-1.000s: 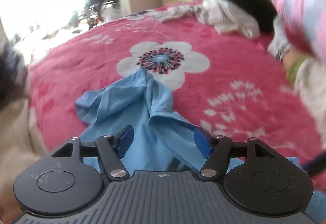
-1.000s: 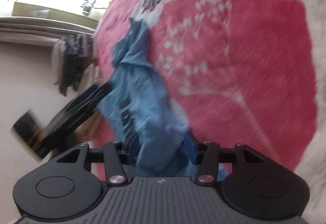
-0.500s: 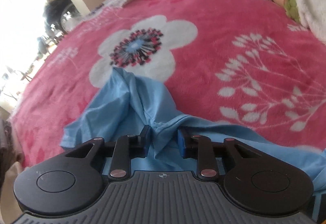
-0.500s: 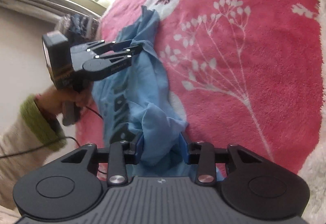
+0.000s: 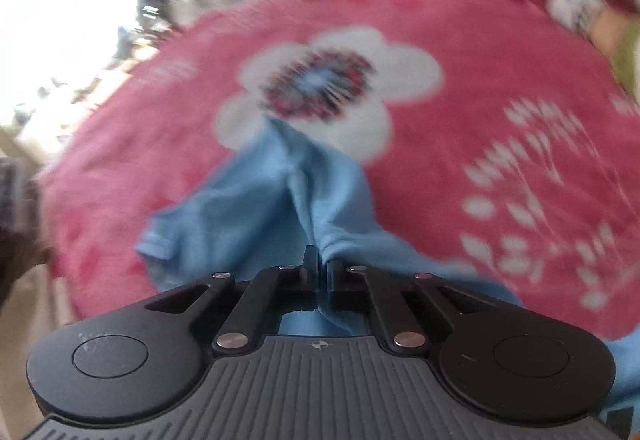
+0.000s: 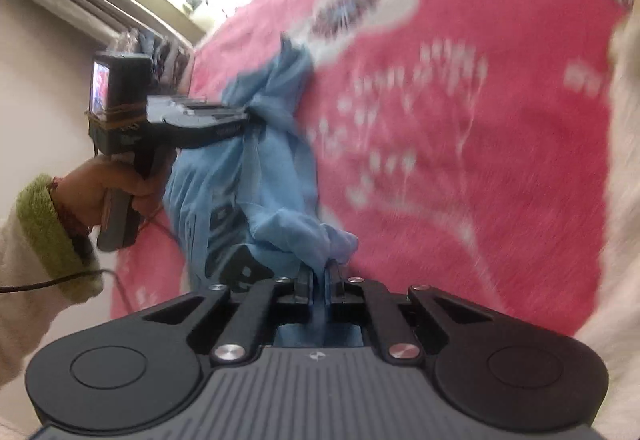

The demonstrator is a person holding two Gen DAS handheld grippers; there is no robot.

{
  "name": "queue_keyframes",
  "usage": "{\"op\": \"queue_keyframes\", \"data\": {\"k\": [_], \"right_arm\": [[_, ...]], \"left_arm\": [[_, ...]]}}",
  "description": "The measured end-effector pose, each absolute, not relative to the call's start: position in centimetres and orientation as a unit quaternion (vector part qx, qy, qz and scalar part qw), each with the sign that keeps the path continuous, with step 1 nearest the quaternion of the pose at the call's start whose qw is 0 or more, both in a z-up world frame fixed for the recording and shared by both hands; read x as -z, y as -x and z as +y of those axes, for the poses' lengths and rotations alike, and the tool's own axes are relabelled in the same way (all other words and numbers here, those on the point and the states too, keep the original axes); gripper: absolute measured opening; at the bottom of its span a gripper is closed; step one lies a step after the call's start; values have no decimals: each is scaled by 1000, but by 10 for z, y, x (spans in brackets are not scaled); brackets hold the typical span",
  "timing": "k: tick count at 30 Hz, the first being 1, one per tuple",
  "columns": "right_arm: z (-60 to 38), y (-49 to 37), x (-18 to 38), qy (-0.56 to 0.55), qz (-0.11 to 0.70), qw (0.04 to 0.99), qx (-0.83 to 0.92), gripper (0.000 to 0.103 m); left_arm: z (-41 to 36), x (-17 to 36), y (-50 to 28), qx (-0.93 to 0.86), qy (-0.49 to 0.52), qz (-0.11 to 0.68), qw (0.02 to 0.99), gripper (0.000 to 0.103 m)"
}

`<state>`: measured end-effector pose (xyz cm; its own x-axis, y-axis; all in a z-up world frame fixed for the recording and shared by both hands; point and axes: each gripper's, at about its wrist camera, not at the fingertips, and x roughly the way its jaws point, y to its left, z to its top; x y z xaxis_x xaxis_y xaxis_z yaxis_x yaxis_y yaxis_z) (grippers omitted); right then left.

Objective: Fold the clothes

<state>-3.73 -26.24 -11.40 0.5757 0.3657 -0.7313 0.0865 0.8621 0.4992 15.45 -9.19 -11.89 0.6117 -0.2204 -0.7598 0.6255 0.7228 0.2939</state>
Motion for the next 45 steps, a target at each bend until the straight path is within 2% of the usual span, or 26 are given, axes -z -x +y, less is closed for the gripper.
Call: {"op": "queue_keyframes", "data": {"k": [6,12,19,25,31,36,41,45], "right_arm": [[-251,53,43,-119,342,931,-38,5],[-229,64,-42,-1,185,982,-18,5],[-192,100,-150,107,-27,994,-5,5],[-189,147,-203,111,-126,986,-9,5],[-202,192,-230,97,-168,981,-22,5],[-210,200,-222,91,-160,983,-25,5],[-218,177,-194,101,-118,988,-2,5],[-228,122,-164,103,-61,993,12,5]], "left_arm": [[-40,28,-131,157,-151,261,940,2],[29,-76,-68,82,-26,130,988,2],[79,-179,29,35,35,-42,998,2],[90,-234,94,30,27,-132,990,2],[62,-255,117,40,14,-170,984,2],[39,-255,104,54,5,-170,984,2],[26,-217,50,59,-8,-128,990,2],[17,-180,-4,62,-14,-83,995,2]]}}
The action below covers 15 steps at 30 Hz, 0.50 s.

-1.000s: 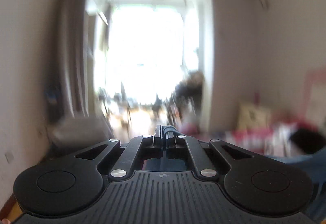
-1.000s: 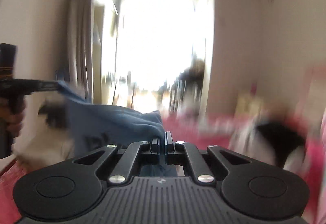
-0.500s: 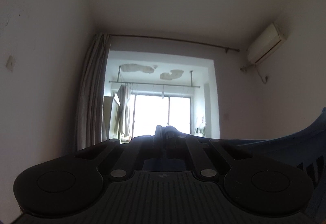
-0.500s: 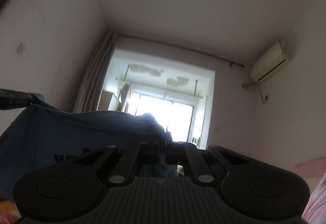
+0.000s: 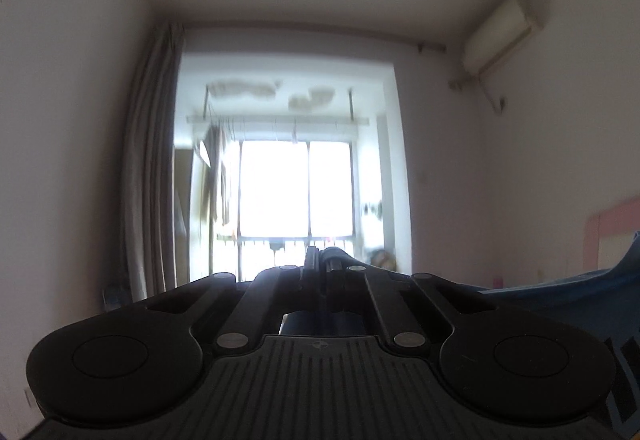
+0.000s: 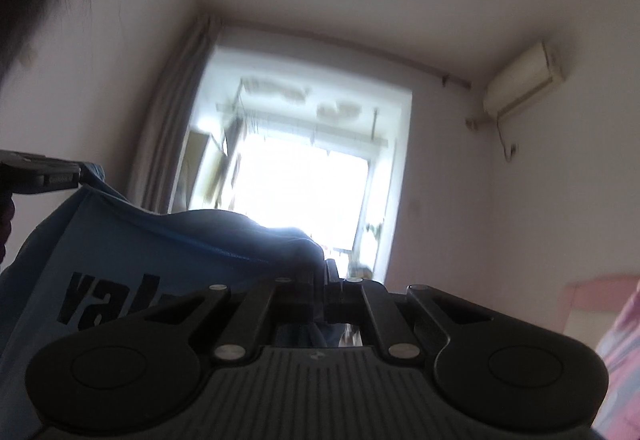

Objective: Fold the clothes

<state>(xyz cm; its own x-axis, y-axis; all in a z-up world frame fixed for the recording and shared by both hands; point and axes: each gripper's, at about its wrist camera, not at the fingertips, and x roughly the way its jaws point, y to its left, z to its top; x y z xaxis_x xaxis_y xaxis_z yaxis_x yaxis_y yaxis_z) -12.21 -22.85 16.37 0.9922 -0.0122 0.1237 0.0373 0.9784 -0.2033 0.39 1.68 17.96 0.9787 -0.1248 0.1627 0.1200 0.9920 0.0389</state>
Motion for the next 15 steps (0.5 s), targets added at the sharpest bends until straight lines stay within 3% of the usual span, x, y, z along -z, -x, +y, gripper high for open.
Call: {"op": "queue_keyframes", "data": {"k": [8,15], "right_arm": [[-248,-50,-82,125,58,990,33,5],[-263,-233,32,125,195,973,22,5]], "left_arm": [[-14,-92,-157,64,-47,27,996,2],[-44,31,-321,56,-104,142,983,2]]}}
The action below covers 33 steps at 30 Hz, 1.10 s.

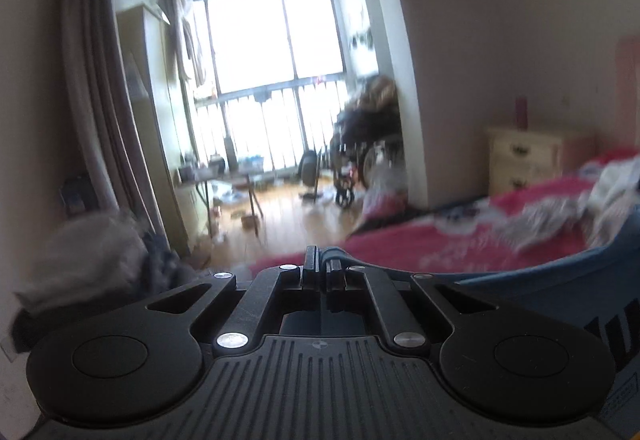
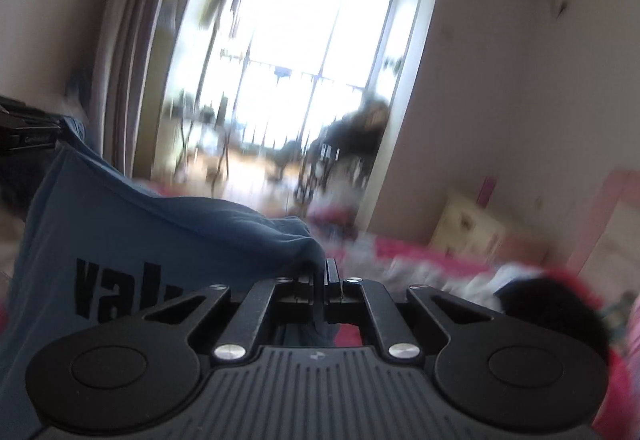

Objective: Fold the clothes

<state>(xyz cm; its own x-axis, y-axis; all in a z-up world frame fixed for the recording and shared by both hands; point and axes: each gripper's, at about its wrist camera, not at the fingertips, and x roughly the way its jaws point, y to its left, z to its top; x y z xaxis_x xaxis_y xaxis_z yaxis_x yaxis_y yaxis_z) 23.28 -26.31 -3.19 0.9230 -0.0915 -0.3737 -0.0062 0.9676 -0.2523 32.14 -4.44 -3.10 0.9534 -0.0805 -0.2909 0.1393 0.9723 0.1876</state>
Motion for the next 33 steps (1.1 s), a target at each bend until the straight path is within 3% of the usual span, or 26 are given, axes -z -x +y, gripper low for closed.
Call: {"op": "queue_keyframes", "data": {"k": [5,6,7,9,11,12,13,15,16,21,27,33], "right_arm": [[-275,-335,131,81,312,947,9,5],[-281,-344,154,56,342,938,3,5],[-287,-345,179,28,374,927,-7,6],[-300,-345,216,-24,421,907,-23,7],[-311,-343,216,-61,420,905,-26,12],[-316,-341,209,-75,420,904,-28,24],[-320,-337,195,-84,419,904,-29,46],[-327,-320,167,-94,408,907,-27,61],[-332,-316,154,-102,408,907,-26,62],[-362,-283,113,-172,427,888,-21,63],[-363,-188,91,-200,457,865,-39,63],[-361,-94,74,-218,489,843,-52,63]], "left_arm": [[-55,122,-382,89,-147,273,947,8],[-57,144,-388,99,-151,321,930,12],[-59,165,-394,109,-155,369,910,23],[-55,184,-384,111,-150,389,902,29],[-50,187,-376,112,-138,400,899,46],[-44,177,-373,120,-120,409,897,51],[-37,169,-371,130,-90,410,898,58],[-20,147,-364,135,-38,404,904,67],[-12,136,-361,133,-16,403,905,71],[27,86,-344,116,55,415,901,71],[69,18,-265,158,82,427,886,72],[68,52,-133,216,65,535,814,73]]}}
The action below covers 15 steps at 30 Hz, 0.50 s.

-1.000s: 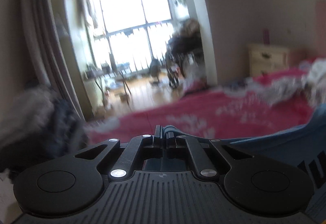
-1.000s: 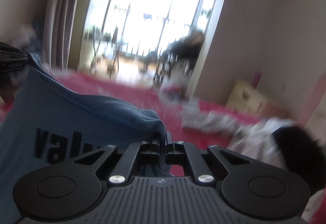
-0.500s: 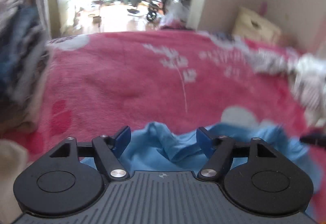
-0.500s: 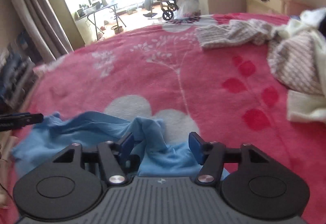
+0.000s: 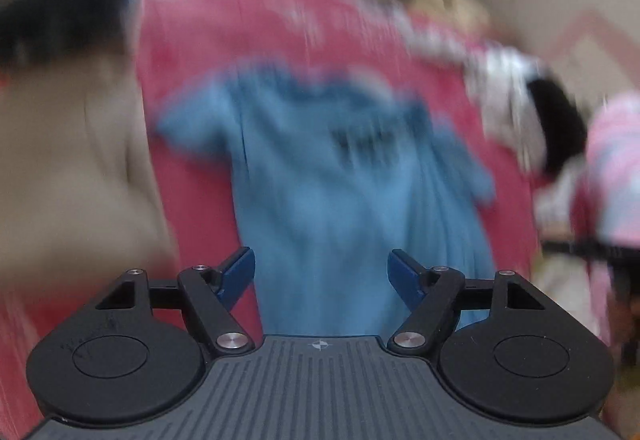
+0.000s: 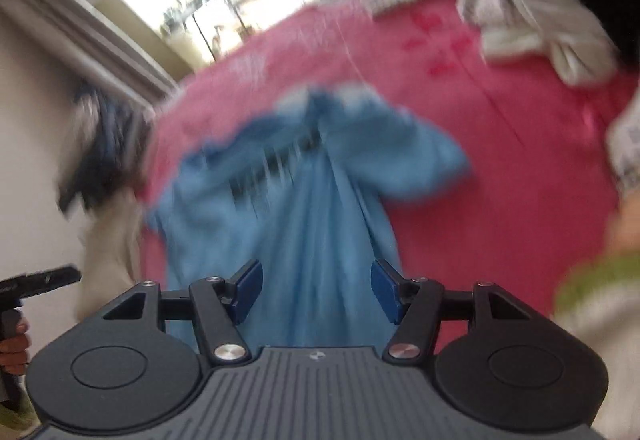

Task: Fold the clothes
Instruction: 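Lay the T-shirt flat on the bedspread and open both grippers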

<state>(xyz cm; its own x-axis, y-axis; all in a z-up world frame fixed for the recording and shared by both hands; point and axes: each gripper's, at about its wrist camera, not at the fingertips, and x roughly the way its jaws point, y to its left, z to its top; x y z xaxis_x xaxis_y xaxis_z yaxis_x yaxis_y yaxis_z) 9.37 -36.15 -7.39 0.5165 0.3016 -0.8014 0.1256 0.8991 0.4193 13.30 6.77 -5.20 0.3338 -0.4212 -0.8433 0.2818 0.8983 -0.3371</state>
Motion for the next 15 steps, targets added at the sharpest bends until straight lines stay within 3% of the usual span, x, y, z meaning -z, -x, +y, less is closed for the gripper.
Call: {"op": "queue_keyframes", "data": {"k": [3,5,11,14,15], "right_arm": [[-349,-58,94,-186,518,834,-50,57],[-343,-42,106,-180,537,823,-53,53],[-354,-36,141,-207,569,796,3,52],[-355,-34,141,-195,564,803,-3,45],[-356,-33,140,-191,562,805,-5,38]], "left_arm": [[49,91,-72,225,46,576,784,70],[41,112,-43,221,39,591,775,62],[35,144,-5,155,63,589,791,50],[42,142,1,146,94,577,798,46],[44,143,3,144,102,575,799,44]]}}
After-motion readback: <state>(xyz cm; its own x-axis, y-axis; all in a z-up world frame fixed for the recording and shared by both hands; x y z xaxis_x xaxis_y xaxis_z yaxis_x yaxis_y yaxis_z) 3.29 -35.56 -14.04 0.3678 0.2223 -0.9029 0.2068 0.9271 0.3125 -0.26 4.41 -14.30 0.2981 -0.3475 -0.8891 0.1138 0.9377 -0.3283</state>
